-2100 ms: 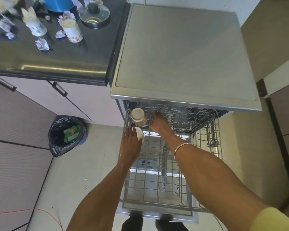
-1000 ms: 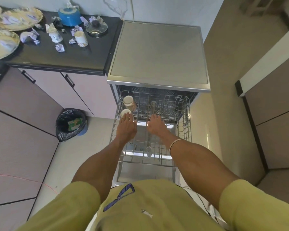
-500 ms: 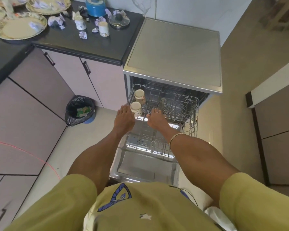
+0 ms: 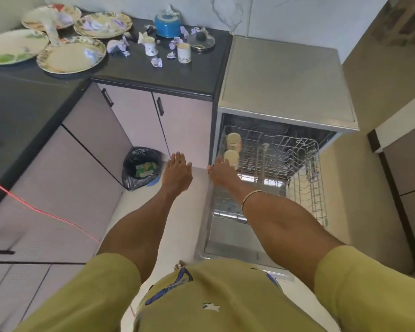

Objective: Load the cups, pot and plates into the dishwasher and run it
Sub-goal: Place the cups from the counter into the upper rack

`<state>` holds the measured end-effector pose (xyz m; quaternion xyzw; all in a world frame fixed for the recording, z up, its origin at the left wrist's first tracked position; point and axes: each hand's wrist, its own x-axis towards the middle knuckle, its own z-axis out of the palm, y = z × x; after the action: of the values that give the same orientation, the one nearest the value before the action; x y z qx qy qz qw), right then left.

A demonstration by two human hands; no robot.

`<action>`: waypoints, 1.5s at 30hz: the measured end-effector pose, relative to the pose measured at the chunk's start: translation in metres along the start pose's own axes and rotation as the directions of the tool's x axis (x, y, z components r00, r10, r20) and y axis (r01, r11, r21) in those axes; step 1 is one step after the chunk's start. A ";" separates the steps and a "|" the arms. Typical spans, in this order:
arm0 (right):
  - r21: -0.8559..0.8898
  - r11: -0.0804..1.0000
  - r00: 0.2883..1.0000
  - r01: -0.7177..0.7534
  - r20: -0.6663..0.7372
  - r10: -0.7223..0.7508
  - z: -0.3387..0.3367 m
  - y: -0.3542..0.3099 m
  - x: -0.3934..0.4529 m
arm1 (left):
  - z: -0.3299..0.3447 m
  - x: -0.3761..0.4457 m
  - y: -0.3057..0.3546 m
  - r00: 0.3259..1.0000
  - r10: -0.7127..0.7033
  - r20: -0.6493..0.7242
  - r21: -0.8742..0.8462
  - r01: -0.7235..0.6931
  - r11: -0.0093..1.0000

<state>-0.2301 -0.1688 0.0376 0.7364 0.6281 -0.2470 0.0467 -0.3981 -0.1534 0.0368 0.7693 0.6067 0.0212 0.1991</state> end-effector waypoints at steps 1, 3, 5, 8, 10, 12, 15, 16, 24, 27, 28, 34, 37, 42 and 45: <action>0.012 1.000 1.000 -0.010 -0.007 0.010 0.001 -0.013 0.002 | -0.005 0.000 -0.012 1.000 0.004 -0.005 0.009 -0.004 1.000; 0.043 0.999 0.999 -0.009 -0.039 0.011 -0.001 -0.040 0.005 | -0.015 -0.001 -0.036 1.000 0.005 -0.009 0.030 -0.005 1.000; 0.054 0.999 0.999 0.007 -0.044 -0.005 -0.002 -0.064 0.007 | -0.023 -0.001 -0.060 1.000 -0.009 0.008 0.033 0.009 0.999; 0.030 0.999 0.998 0.021 -0.059 -0.019 -0.001 -0.090 0.018 | -0.035 0.003 -0.089 1.000 -0.018 -0.003 0.028 0.018 0.999; 0.027 0.999 0.998 0.030 -0.048 -0.029 -0.003 -0.105 0.026 | -0.045 0.008 -0.102 1.000 -0.023 -0.011 0.026 0.023 0.999; 0.029 0.998 0.998 0.049 -0.037 -0.048 -0.005 -0.118 0.037 | -0.052 0.015 -0.114 0.999 -0.027 -0.019 0.034 0.028 0.999; 0.039 0.998 0.998 0.050 -0.043 -0.048 -0.012 -0.132 0.053 | -0.061 0.030 -0.124 0.999 -0.022 -0.029 0.043 0.023 0.999; 0.043 0.998 0.998 0.040 -0.050 -0.038 -0.014 -0.135 0.059 | -0.064 0.035 -0.125 0.999 -0.011 -0.034 0.047 0.013 0.999; 0.032 0.999 0.996 0.009 -0.086 -0.007 -0.043 -0.156 0.119 | -0.093 0.092 -0.139 0.999 0.051 -0.014 0.100 -0.049 0.994; 0.029 1.000 0.993 -0.001 -0.120 0.004 -0.057 -0.162 0.148 | -0.110 0.128 -0.146 0.997 0.064 -0.036 0.103 -0.060 0.993; 0.023 1.000 0.990 -0.003 -0.142 0.006 -0.064 -0.165 0.159 | -0.118 0.142 -0.147 0.996 0.071 -0.055 0.094 -0.065 0.993; 0.063 0.998 0.980 -0.028 -0.197 0.040 -0.125 -0.185 0.222 | -0.167 0.217 -0.154 0.991 0.089 -0.101 0.070 -0.082 0.994; 0.091 0.995 0.971 -0.028 -0.233 0.049 -0.150 -0.189 0.251 | -0.184 0.249 -0.159 0.993 0.075 -0.089 0.051 -0.071 0.996; 0.063 0.997 0.963 -0.037 -0.265 0.052 -0.173 -0.198 0.285 | -0.197 0.294 -0.173 0.991 0.091 -0.103 0.032 -0.088 0.996; 0.062 0.998 0.956 -0.016 -0.292 0.034 -0.184 -0.206 0.301 | -0.205 0.316 -0.181 0.989 0.109 -0.100 0.039 -0.105 0.994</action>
<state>-0.3427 0.2149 0.1208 0.7737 0.6113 -0.1531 -0.0651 -0.5390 0.2353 0.0995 0.8019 0.5741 0.0610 0.1535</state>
